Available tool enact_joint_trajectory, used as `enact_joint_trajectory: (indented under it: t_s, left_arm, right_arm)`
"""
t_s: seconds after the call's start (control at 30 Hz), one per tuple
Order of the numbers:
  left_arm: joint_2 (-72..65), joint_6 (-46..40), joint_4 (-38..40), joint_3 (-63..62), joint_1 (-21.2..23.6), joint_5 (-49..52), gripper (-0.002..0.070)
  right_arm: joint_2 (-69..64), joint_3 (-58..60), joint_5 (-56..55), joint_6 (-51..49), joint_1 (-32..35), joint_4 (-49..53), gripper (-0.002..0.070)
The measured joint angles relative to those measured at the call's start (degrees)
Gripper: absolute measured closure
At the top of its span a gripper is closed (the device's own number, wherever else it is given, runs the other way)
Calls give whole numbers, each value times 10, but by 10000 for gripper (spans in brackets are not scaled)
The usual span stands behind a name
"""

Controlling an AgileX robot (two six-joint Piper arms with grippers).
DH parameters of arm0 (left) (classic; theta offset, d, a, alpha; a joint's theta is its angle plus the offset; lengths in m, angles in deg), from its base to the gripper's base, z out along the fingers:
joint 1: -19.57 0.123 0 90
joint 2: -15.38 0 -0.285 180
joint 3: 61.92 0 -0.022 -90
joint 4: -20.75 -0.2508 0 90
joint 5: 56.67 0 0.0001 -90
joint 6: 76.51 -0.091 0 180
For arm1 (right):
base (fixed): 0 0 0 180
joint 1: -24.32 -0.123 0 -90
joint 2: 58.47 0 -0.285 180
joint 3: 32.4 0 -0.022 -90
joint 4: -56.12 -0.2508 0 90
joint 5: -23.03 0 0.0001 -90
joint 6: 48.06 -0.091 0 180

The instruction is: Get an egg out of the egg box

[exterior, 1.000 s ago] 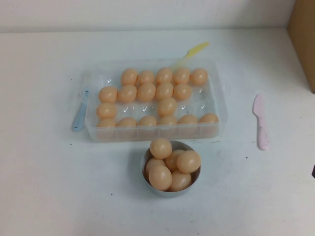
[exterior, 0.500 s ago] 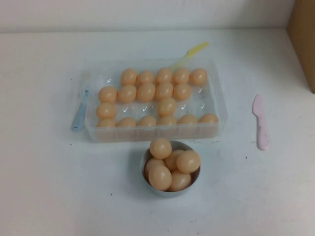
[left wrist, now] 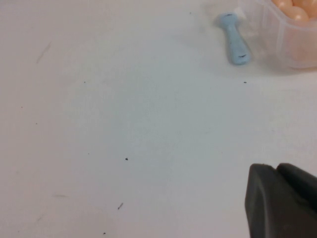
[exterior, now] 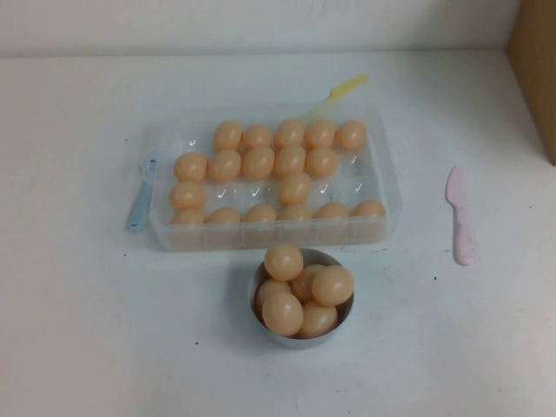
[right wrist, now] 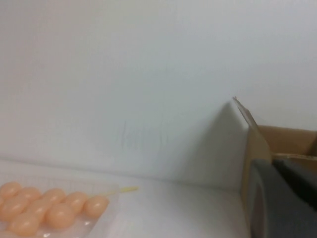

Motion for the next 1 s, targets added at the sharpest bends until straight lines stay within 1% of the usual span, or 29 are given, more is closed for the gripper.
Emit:
enact_joint_trajectory:
  t_s: [0.1, 0.27, 0.37, 0.4, 0.57, 0.63, 0.73, 0.93, 1.0]
  left_arm:
    - [0, 0, 0, 0, 0, 0, 680]
    - [0, 0, 0, 0, 0, 0, 680]
    - [0, 0, 0, 0, 0, 0, 680]
    - [0, 0, 0, 0, 0, 0, 680]
    - [0, 0, 0, 0, 0, 0, 680]
    - [0, 0, 0, 0, 0, 0, 679]
    - [0, 0, 0, 0, 0, 0, 679]
    - [0, 0, 0, 0, 0, 0, 680]
    - [0, 0, 0, 0, 0, 0, 680]
  right_arm:
    - [0, 0, 44, -97, 75, 65, 694]
    - [3, 0, 144, -323, 219, 273, 694]
    - [21, 0, 207, -410, 273, 360, 694]
    - [27, 0, 231, -426, 281, 372, 694]
    - [34, 0, 362, -449, 290, 393, 694]
    - [34, 0, 394, -452, 288, 393, 694]
    - [34, 1, 403, -452, 273, 389, 694]
    - [34, 1, 407, -454, 217, 367, 694]
    - [34, 1, 407, -454, 212, 365, 694]
